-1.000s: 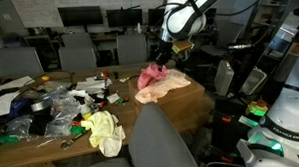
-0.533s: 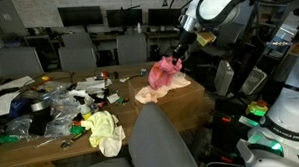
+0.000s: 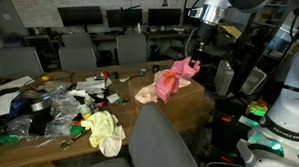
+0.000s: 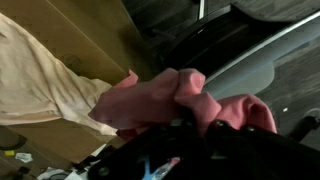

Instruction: Hang the shirts on the box on the back of the chair

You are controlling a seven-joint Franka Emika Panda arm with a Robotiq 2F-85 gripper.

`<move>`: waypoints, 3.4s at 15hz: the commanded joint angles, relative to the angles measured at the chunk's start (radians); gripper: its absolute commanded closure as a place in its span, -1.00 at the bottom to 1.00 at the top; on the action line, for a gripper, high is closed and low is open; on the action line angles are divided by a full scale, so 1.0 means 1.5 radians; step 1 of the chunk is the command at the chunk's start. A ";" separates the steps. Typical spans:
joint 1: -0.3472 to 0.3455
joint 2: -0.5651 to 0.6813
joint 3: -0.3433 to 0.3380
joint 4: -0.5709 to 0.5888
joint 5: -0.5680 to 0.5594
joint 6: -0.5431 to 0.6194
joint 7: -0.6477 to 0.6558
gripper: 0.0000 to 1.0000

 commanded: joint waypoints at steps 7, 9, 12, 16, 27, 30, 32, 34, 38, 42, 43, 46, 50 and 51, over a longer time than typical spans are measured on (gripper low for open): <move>0.085 -0.051 0.019 0.000 -0.078 -0.211 -0.161 0.95; 0.099 -0.045 0.041 -0.004 -0.093 -0.210 -0.166 0.95; 0.126 -0.043 0.087 -0.004 -0.117 -0.197 -0.154 0.95; 0.174 -0.043 0.148 0.001 -0.127 -0.171 -0.139 0.95; 0.296 -0.010 0.203 0.038 -0.038 -0.040 -0.066 0.95; 0.315 0.009 0.209 0.043 -0.001 0.007 -0.044 0.95; 0.319 0.022 0.215 0.042 0.000 0.030 -0.033 0.95; 0.317 0.038 0.218 0.038 -0.010 0.037 -0.024 0.95; 0.279 0.081 0.235 0.017 -0.061 0.056 0.009 0.95; 0.231 0.136 0.249 0.007 -0.133 0.044 0.065 0.95; 0.221 0.148 0.252 0.005 -0.148 0.045 0.078 0.95; 0.200 0.187 0.260 0.009 -0.182 0.037 0.109 0.95; 0.198 0.216 0.273 0.013 -0.200 0.037 0.133 0.95; 0.201 0.220 0.275 0.014 -0.199 0.039 0.135 0.95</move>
